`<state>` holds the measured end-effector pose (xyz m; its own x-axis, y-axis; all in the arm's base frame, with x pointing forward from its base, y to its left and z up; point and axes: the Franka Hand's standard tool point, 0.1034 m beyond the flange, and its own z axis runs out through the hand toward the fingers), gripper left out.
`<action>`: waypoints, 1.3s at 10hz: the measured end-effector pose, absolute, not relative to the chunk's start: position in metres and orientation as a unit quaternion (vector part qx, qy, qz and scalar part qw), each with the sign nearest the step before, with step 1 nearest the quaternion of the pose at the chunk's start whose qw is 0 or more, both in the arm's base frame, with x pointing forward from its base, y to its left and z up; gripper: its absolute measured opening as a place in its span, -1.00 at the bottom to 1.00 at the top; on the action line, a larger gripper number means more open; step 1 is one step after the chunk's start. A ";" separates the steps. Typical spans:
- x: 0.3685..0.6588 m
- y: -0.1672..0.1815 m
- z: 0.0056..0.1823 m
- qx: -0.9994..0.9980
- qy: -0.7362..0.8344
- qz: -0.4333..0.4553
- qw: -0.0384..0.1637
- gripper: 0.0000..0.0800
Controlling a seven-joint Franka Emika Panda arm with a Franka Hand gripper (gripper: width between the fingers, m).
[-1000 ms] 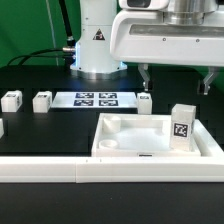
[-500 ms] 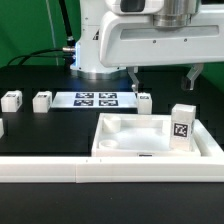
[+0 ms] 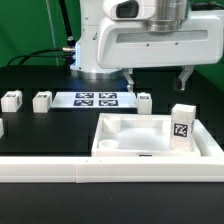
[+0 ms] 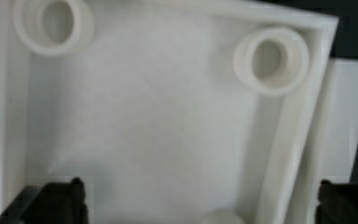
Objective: Assemble square table
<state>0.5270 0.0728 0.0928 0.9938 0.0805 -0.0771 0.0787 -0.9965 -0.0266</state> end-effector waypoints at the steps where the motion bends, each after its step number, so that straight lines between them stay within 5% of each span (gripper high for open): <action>1: 0.513 0.071 0.089 -0.998 -0.039 0.041 0.012 0.62; 13: 0.402 0.092 0.048 -0.997 -0.052 0.062 0.005 0.62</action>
Offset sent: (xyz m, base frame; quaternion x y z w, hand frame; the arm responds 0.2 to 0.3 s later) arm -0.0300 0.0000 0.0000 0.0000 0.0000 0.0000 1.0000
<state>0.4022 0.0923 0.0479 0.9870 0.1035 -0.1230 0.1023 -0.9946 -0.0155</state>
